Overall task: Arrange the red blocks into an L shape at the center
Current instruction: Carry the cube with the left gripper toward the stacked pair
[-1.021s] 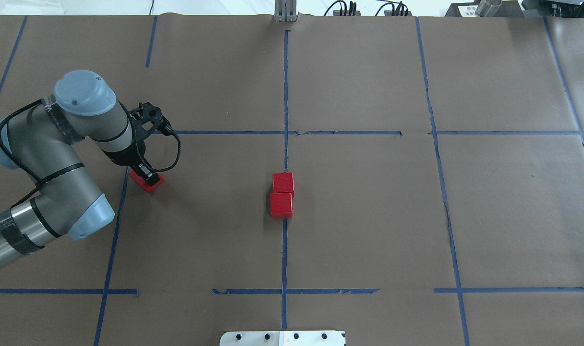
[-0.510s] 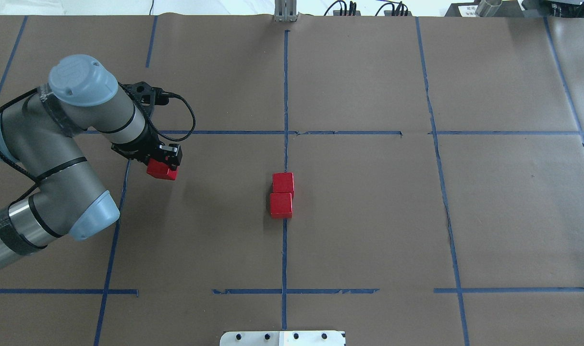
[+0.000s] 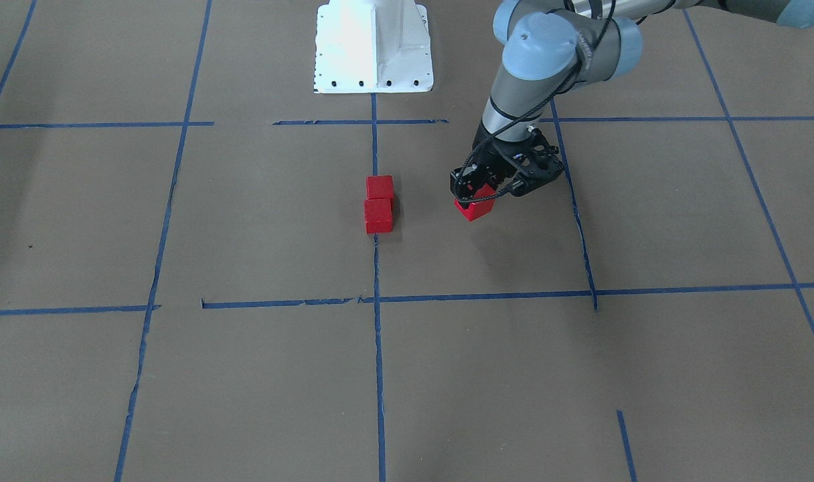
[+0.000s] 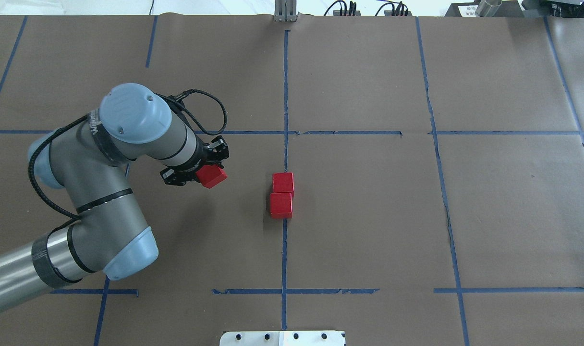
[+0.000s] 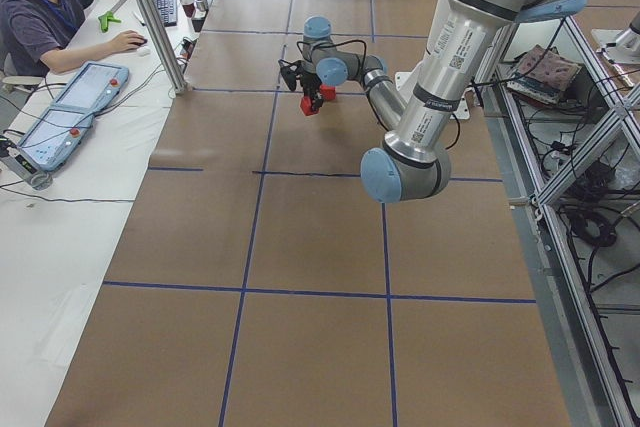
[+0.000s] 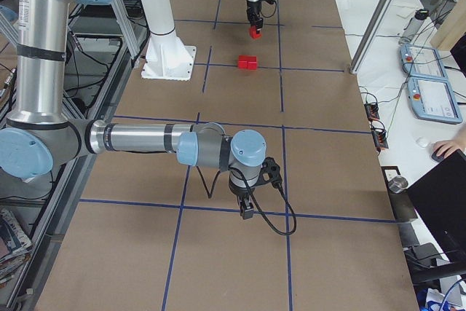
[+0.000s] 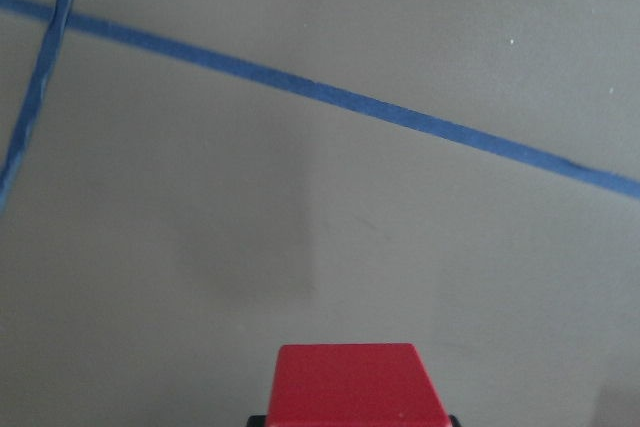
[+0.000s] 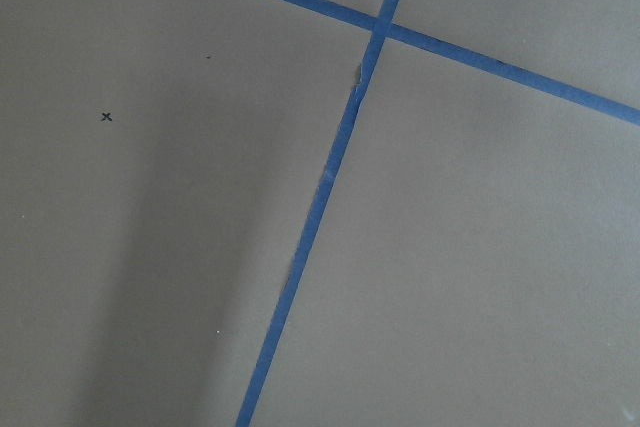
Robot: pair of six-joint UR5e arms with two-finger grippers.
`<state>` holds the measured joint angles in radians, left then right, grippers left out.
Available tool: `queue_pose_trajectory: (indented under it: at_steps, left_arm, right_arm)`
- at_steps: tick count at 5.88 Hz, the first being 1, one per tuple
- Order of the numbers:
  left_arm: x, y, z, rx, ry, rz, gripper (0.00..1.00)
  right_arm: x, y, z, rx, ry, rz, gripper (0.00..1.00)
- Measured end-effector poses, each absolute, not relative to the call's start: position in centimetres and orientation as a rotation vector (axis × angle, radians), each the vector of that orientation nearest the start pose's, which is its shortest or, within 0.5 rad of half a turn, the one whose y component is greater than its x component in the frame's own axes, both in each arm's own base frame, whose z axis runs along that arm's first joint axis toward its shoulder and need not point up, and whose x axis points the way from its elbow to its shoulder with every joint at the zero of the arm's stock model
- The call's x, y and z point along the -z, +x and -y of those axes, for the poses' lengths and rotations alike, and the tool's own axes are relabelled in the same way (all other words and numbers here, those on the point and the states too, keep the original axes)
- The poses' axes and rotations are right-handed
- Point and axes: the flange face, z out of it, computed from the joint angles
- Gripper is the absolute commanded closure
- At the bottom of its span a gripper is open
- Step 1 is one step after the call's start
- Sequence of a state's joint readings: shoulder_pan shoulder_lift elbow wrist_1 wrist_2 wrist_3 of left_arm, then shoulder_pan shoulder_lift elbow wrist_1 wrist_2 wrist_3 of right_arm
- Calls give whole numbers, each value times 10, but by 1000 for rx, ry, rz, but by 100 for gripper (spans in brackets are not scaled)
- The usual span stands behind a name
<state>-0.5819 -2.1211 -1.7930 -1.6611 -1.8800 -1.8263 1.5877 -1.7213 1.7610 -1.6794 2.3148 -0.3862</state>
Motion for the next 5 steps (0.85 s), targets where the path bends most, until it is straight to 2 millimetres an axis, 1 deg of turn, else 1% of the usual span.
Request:
queue_pose_trajectory:
  at_steps: [1,2,3,4,5]
  left_arm:
    - [-224,491,433,783,-213,-911,92]
    - [-217,499,434,929,-290,-890,92]
    - [-217,508,438,1072,-361,-852,92]
    - [-222,517,443,1150,-396,-822,92]
    - [-224,525,445,1172,-409,-809,92]
  right_arm:
    - [-647,73,421,328,86,745,0]
    - [-646,73,422,329,87,745,0]
    - [-646,73,422,330,89,745,0]
    - [-646,73,421,331,89,745,0]
    - [-646,73,421,331,89,745,0]
